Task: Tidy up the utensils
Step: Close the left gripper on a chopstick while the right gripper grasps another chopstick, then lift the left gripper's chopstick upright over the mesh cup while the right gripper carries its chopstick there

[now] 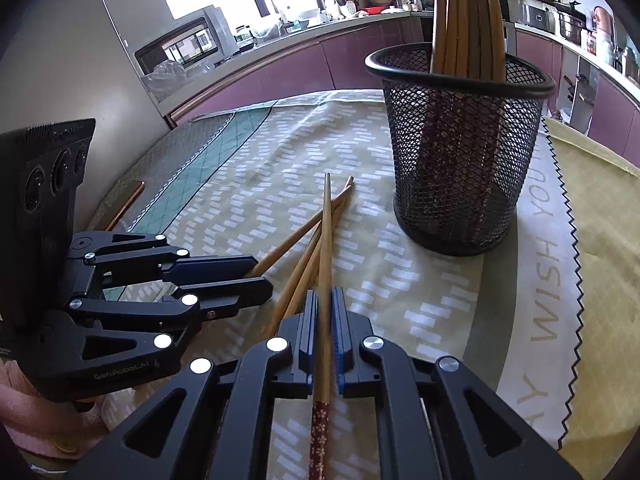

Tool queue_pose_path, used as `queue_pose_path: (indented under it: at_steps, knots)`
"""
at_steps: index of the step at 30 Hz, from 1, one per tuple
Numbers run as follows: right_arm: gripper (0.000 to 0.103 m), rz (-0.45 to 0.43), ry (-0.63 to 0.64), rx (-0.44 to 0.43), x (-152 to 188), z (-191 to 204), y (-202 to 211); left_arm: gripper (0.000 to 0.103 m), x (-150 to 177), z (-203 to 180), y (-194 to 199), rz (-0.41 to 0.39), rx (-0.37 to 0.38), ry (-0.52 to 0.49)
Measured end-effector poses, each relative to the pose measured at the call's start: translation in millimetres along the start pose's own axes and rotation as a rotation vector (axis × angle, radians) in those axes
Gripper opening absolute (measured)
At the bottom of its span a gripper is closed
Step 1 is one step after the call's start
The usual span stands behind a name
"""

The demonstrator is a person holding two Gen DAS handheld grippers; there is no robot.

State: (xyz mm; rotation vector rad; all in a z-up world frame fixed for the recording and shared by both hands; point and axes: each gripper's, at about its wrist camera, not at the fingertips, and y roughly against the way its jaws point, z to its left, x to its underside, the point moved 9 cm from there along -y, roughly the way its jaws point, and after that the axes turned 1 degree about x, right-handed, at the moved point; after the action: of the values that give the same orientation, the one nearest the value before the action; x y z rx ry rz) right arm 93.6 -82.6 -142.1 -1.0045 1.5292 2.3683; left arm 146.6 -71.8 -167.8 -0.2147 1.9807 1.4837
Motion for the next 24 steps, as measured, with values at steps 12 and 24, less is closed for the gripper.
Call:
queue_pose_path:
  at_steps: [12,24]
  knots:
    - [0.006,-0.103,0.012,-0.015,-12.1,0.9,34.5,0.007,-10.4,-1.2,22.6,-0.063,0.015,0.031]
    - [0.006,-0.248,-0.003,-0.033,-40.3,-4.2,86.6,0.007,-41.0,-14.1,74.0,-0.177,0.135,0.03]
